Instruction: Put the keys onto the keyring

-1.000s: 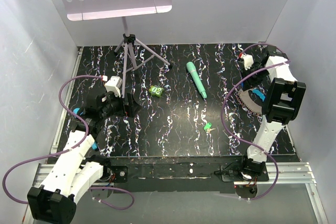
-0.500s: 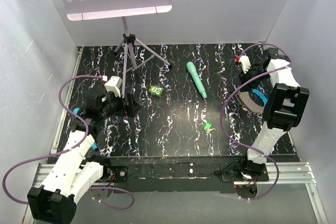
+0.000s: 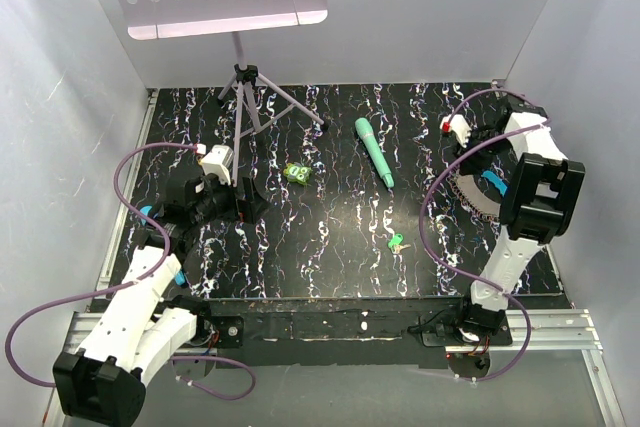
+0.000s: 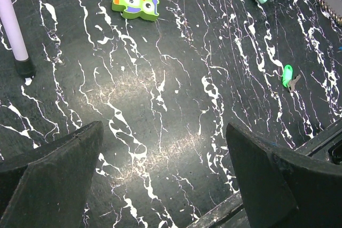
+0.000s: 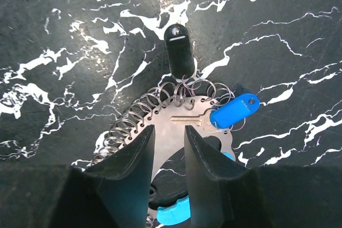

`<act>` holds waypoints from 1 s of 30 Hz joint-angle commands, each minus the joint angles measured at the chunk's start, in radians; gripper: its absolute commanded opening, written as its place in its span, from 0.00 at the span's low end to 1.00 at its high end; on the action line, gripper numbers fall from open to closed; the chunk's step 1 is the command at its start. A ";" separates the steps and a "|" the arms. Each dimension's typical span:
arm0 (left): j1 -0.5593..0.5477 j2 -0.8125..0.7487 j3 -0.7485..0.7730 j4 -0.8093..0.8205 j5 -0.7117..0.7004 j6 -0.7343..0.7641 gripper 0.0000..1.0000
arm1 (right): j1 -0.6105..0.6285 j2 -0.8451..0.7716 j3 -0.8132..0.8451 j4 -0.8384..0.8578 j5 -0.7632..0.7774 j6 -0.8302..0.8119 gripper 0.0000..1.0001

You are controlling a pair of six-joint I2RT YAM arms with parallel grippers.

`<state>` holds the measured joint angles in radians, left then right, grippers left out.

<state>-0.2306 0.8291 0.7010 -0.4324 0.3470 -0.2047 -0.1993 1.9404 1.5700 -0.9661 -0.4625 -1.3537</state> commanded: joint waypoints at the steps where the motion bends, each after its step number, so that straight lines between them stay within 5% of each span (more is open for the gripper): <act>1: 0.007 0.005 0.009 0.015 -0.016 0.014 0.99 | 0.026 0.035 0.032 0.046 0.058 -0.016 0.36; 30: 0.008 0.019 0.009 0.012 -0.025 0.019 1.00 | 0.103 0.109 -0.008 0.127 0.252 -0.032 0.27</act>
<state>-0.2302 0.8494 0.7010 -0.4328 0.3286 -0.2012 -0.1078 2.0480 1.5707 -0.8574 -0.2333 -1.3659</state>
